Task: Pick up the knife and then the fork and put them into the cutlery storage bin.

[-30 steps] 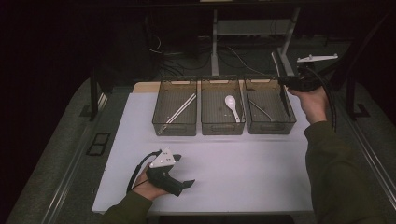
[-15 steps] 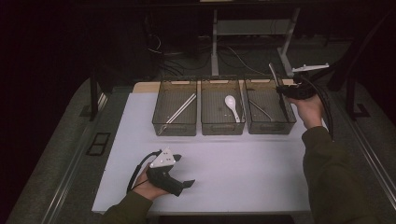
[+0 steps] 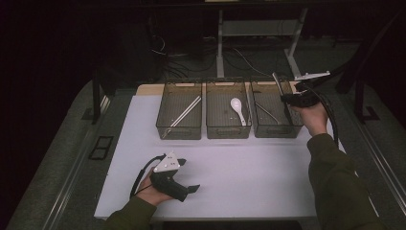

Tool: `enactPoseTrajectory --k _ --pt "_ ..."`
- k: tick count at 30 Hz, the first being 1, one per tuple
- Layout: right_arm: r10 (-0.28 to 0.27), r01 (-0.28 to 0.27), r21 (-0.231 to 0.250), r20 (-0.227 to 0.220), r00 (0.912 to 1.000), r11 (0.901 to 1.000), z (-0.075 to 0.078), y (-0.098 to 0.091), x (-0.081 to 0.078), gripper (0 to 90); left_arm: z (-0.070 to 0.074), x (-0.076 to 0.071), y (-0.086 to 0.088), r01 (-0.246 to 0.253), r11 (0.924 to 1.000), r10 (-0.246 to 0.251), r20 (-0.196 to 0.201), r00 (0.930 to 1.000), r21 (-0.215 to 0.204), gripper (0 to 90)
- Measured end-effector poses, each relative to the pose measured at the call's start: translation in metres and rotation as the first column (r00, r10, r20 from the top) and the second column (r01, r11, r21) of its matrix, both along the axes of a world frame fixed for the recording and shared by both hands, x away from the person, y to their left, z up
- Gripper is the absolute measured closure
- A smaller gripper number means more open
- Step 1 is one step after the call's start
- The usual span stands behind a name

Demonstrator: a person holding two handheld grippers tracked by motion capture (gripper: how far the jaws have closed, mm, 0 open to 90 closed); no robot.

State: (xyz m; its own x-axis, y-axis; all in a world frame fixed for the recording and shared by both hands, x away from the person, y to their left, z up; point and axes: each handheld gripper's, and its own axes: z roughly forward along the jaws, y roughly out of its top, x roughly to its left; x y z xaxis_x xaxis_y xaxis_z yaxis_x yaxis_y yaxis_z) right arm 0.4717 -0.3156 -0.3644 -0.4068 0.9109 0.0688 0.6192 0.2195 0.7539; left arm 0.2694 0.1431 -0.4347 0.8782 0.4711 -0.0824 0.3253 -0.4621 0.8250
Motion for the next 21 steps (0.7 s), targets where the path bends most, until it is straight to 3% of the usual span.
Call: enactPoseTrajectory --k 21 --pt "0.027 -0.032 -0.057 -0.084 0.9961 0.9979 -0.015 0.017 0.012 79.4 0.000 0.000 -0.001 0.003 1.0000 -0.003 -0.002 1.0000 0.001 0.0"
